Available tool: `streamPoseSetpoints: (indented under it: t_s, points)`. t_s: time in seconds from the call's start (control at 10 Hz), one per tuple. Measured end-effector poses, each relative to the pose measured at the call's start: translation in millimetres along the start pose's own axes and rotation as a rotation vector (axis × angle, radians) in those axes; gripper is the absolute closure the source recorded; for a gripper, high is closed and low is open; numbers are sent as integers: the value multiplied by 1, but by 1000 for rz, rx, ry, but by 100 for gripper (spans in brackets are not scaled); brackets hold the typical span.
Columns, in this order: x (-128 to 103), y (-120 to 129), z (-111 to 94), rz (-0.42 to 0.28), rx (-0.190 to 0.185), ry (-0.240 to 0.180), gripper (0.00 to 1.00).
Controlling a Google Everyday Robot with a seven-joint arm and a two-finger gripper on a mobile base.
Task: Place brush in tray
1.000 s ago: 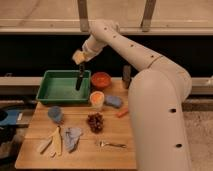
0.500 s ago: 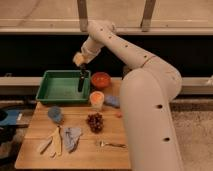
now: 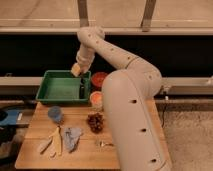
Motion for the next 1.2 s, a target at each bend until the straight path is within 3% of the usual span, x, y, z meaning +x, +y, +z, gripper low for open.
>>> streamPoseSetpoints:
  t_s: [0.2, 0.5, 0.9, 1.0, 1.2]
  points:
    - [3, 0, 1, 5, 1, 12, 98]
    - [2, 0, 1, 5, 1, 11, 73]
    - [3, -1, 1, 6, 1, 9, 31]
    - [3, -1, 1, 6, 1, 9, 23]
    - [3, -2, 1, 7, 1, 9, 20]
